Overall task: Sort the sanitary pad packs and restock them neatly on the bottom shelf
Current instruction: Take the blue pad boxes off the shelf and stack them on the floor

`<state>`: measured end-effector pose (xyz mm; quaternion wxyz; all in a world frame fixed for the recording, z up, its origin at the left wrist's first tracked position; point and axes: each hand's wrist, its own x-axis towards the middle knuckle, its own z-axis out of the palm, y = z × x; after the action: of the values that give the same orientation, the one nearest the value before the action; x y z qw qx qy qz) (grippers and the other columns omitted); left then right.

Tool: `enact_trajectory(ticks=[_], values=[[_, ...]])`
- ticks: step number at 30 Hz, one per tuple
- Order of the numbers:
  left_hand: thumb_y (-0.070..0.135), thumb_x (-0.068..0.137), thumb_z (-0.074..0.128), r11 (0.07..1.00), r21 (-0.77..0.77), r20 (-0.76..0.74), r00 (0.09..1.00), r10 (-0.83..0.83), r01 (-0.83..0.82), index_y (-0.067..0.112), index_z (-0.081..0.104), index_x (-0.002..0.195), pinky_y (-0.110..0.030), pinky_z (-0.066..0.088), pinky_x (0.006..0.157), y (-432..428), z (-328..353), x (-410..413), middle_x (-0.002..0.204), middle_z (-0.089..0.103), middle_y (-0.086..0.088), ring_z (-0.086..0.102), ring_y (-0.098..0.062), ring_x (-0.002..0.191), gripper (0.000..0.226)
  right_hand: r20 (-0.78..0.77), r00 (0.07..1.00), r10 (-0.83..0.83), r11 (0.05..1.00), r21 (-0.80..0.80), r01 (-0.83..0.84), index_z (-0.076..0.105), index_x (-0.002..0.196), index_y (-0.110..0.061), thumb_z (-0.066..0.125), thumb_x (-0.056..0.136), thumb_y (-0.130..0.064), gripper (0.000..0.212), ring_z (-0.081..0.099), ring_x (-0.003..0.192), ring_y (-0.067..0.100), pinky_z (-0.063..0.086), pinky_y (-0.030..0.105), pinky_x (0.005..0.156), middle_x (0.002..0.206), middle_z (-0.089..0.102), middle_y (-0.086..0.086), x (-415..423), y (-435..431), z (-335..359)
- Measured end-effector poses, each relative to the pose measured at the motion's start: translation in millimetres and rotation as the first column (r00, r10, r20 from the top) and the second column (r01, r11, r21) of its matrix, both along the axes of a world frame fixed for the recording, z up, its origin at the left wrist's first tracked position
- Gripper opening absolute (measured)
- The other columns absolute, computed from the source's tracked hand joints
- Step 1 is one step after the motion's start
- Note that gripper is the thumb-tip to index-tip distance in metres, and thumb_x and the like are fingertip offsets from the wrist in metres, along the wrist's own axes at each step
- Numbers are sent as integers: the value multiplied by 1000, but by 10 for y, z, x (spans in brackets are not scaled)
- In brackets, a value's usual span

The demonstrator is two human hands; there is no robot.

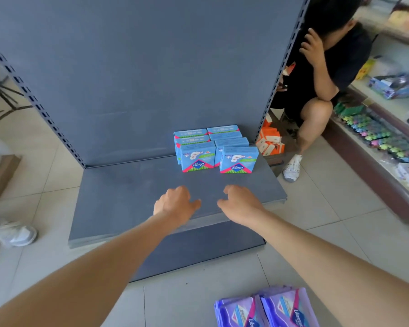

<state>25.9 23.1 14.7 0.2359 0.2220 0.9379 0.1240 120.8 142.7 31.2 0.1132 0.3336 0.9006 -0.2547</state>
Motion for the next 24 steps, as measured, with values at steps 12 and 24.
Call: enact_trajectory(ticks=[12,24], values=[[42,87,57,993,38,10,994,110,-110,15,54,109,-32,45,74,500,-380,-1031,111,61,-8,60,-31,100,35,-42,999,14,1000,10,-13,55,117,-4,54,90,-21,32,55,111,27,48,35,85,121,59,9,-989,467,-371],[34,67,83,942,265,99,978,186,-206,3,39,116,-31,37,73,810,-838,-1689,122,47,-12,50,-30,112,73,-220,976,-2,989,146,35,43,130,-7,55,89,-11,42,47,118,30,42,37,87,125,50,11,-1607,711,-695]])
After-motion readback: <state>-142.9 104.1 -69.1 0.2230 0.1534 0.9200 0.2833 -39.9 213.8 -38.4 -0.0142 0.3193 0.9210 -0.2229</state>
